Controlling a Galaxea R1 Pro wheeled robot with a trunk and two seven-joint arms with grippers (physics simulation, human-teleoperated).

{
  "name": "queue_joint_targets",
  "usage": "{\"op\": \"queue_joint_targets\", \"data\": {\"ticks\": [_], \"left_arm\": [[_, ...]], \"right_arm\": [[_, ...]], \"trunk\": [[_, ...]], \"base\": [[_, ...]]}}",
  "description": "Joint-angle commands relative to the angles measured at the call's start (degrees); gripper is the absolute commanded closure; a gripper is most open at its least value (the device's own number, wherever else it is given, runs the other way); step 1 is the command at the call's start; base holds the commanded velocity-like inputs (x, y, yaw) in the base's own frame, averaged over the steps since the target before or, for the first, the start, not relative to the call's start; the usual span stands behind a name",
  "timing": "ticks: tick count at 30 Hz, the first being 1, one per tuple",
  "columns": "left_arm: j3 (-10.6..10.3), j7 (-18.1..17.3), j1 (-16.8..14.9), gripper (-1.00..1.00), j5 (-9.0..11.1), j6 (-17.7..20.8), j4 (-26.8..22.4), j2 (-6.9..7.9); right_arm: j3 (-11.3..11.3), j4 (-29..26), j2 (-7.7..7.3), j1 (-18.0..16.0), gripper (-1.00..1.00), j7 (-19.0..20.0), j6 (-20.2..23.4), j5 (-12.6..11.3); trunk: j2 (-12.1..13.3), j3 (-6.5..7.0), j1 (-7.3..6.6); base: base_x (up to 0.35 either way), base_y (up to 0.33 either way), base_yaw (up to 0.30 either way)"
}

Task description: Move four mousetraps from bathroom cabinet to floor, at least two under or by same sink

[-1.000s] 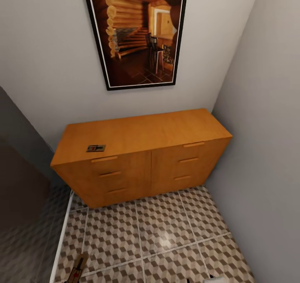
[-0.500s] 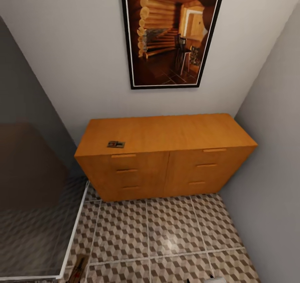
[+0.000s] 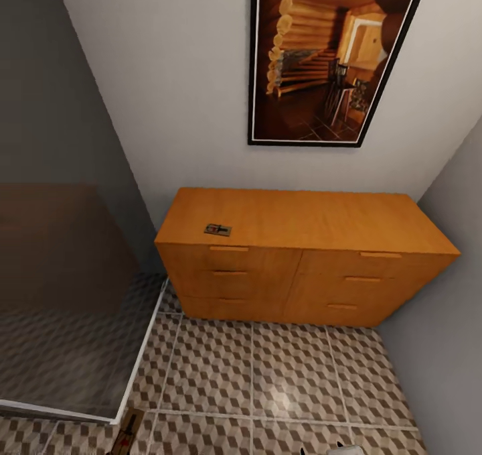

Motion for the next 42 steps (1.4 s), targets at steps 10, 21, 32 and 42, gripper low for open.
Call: {"op": "queue_joint_targets", "data": {"ticks": [10, 21, 32, 42], "left_arm": [[-0.4, -0.1, -0.1, 1.0, 0.4, -0.2, 0.2, -0.21], [-0.4, -0.1, -0.1, 1.0, 0.4, -0.2, 0.2, -0.21], [-0.4, -0.1, -0.1, 1.0, 0.4, -0.1, 0.2, -0.21], [-0.4, -0.1, -0.1, 1.0, 0.4, -0.1, 0.2, -0.21]], "right_arm": [[0.5, 0.0, -0.07, 0.0, -1.0, -0.4, -0.1, -0.4], [0.5, 0.0, -0.07, 0.0, -1.0, -0.4, -0.1, -0.4], [0.5, 0.0, -0.07, 0.0, -1.0, -0.4, -0.1, -0.4], [0.6, 0.0, -0.07, 0.0, -1.0, -0.4, -0.1, -0.3]], "trunk": [[-0.1, 0.18, 0.03], [-0.1, 0.47, 0.03], [-0.1, 0.77, 0.03], [-0.1, 0.94, 0.03]], "base": [[0.0, 0.0, 0.285], [0.0, 0.0, 0.285], [-0.129, -0.116, 0.285], [-0.124, -0.248, 0.235]]}}
